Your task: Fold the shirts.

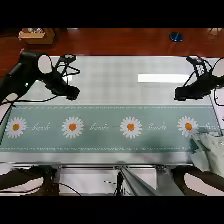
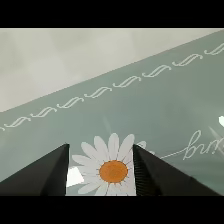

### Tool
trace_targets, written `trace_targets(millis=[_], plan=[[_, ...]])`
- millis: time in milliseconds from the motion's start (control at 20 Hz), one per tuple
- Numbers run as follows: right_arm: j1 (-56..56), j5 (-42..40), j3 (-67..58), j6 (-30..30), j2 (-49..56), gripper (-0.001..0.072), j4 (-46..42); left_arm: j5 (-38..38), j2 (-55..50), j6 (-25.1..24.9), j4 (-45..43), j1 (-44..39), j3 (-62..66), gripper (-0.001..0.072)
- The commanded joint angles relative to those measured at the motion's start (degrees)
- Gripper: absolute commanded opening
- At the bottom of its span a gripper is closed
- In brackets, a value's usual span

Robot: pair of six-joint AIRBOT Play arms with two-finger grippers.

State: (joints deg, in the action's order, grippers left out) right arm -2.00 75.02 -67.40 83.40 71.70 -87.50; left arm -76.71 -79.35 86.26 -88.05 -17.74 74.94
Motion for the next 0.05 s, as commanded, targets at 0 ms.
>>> trace_targets(millis=[0], plan=[[0.02, 0.00, -0.04, -0.02, 0.02, 0.0492, 0.00, 0.00, -0.04, -0.02, -0.02, -0.02, 0.07, 0.0490]])
